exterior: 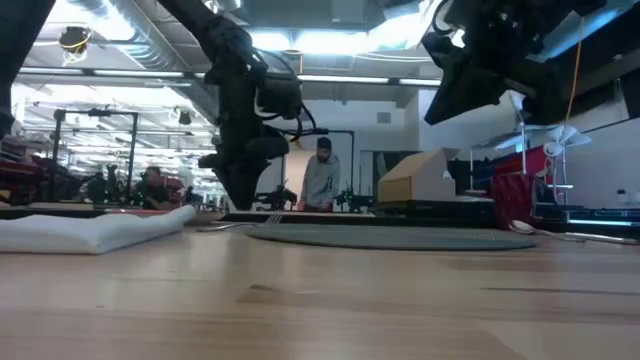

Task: Set table place
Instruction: Put the silver fork on the table white napkin

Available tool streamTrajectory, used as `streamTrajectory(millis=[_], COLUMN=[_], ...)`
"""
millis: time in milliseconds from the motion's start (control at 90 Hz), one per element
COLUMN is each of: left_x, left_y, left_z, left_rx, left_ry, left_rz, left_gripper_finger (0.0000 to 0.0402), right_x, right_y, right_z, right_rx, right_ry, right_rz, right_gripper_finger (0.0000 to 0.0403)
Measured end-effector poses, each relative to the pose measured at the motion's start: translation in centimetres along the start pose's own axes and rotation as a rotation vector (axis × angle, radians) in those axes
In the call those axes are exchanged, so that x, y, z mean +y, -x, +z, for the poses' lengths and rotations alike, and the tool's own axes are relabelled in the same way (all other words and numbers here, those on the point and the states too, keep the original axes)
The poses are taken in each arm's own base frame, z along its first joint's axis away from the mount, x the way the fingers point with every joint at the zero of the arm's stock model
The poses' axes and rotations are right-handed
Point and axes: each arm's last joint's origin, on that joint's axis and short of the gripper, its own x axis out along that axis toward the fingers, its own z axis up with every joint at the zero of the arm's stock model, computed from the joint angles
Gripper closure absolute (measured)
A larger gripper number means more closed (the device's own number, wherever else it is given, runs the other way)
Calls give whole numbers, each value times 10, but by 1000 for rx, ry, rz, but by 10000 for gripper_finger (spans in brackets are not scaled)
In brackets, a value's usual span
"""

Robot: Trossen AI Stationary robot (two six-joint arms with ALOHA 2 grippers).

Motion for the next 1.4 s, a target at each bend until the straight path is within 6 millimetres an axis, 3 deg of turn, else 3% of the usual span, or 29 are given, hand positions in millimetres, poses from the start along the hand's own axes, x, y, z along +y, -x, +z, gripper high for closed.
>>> streamTrajectory(millis=[322,656,856,978,1167,1400], left_x=[2,3,4,9,9,10], left_y=[0,-29,-30,-30,-30,-26], left_z=[3,5,7,9,9,8], left_rx=[-16,48,30,27,24,32], left_ry=[39,46,73,104,31,-34], left_rz=[-4,15,12,22,28,15], left_gripper_finger=[290,290,291,315,390,400], right_x=[0,-1,-1,-1,-1,-1], right_y=[0,0,0,0,0,0], right_z=[0,1,1,1,1,1], right_rx=[-3,-9,-10,-9,-9,-9], right_ry=[-1,-1,-1,-1,-1,-1], right_rz=[-3,-8,-8,-8,-8,-7], right_gripper_finger=[403,403,403,403,403,403])
